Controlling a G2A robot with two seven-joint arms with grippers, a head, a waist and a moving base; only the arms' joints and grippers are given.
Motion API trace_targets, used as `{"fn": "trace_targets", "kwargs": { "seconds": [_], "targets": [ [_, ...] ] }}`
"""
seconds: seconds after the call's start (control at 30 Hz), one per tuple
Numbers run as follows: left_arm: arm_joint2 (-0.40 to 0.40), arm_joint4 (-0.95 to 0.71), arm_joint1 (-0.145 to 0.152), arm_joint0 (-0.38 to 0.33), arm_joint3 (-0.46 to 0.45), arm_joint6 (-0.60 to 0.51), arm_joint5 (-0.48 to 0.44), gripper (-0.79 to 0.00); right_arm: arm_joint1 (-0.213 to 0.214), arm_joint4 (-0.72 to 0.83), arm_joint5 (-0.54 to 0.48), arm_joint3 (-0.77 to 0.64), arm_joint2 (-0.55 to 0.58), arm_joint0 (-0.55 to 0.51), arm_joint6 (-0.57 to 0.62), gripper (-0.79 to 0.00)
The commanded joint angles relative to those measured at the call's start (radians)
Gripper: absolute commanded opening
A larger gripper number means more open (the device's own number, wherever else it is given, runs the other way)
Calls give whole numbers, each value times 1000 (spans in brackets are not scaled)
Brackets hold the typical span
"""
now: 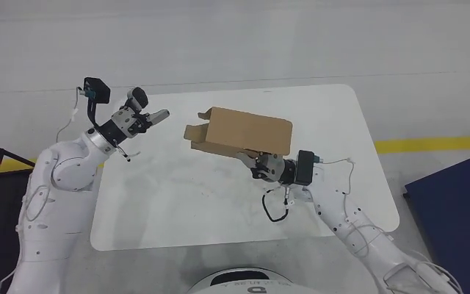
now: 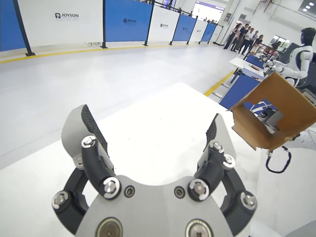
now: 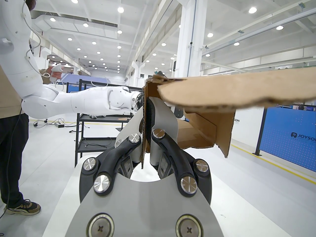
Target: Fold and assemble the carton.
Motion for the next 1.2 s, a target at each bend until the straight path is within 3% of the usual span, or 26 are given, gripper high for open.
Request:
{"fn": "trace_targets", "kwargs": {
  "seconds": [0.0, 0.13, 0.43, 0.53, 0.93, 1.0, 1.17],
  "targets": [
    [19, -5, -2, -5, 22, 5, -12, 0, -1, -1, -15, 21, -2, 2, -20, -785],
    [38, -22, -4, -10, 43, 14, -46, 0, -4, -4, -3, 58, -41, 18, -52, -785],
    [97, -231, -7, -28, 84, -41, -159, 0, 15, 238, 28, 13, -145, 63, -84, -785],
    [104, -265, -8, -38, 86, -46, -162, 0, 32, 260, 42, -3, -159, 65, -98, -785],
    [115, -258, -10, -29, 74, -41, -150, 0, 30, 282, 38, -13, -161, 59, -93, -785],
    [134, -284, -13, -21, 72, -32, -166, 0, 24, 359, 21, -36, -166, 52, -75, -785],
    [176, -405, -17, -16, 107, -49, -235, 0, 5, 325, 74, 32, -175, 67, -128, -785]
  ]
}}
